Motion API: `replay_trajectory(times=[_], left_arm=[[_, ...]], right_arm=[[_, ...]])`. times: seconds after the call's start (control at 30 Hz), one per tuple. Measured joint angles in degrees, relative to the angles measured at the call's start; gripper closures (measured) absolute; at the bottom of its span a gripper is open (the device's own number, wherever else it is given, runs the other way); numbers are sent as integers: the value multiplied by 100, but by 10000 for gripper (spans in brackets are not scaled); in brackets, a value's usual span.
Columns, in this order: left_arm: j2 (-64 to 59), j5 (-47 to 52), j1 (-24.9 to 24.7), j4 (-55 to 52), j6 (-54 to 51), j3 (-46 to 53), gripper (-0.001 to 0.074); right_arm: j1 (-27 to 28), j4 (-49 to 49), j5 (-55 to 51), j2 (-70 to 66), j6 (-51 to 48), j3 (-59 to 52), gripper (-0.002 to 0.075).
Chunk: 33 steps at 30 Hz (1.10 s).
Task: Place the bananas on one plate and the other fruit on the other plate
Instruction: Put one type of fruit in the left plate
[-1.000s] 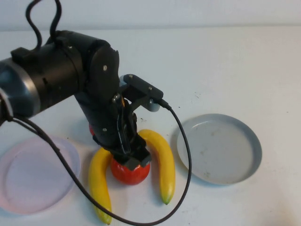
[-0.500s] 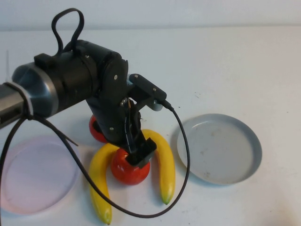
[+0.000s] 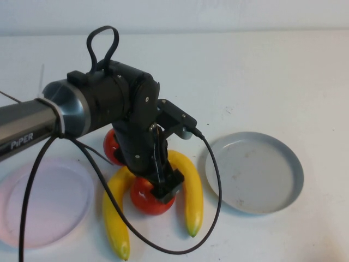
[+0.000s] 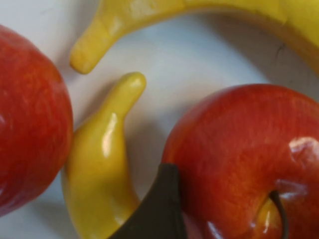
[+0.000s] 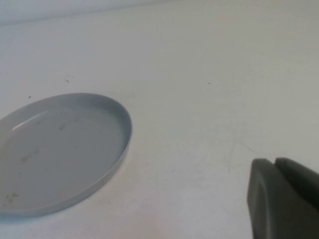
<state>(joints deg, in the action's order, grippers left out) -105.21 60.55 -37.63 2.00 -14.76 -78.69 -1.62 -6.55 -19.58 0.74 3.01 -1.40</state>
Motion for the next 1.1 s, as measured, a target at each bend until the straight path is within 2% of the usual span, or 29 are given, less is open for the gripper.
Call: replay_trajectory(times=[0.27,0.4,0.67,0.87,1.0,1.1], left_arm=[[-47,-34,0,25,21,-46,74],[-47,-22,0,25,154,-46,150],[0,781,0,84,469,-221,150],[753,863,27,-432,761,-195,150],[1373,888,392,-780,1006,253,150],[1724,826,932,-865,1122,687,150]], right_arm=[[0,0,0,0,0,0,741],[0,0,0,0,0,0,741],[0,0,0,0,0,0,741],[0,0,0,0,0,0,741],[0,0,0,0,0,0,741],[0,0,0,0,0,0,741]])
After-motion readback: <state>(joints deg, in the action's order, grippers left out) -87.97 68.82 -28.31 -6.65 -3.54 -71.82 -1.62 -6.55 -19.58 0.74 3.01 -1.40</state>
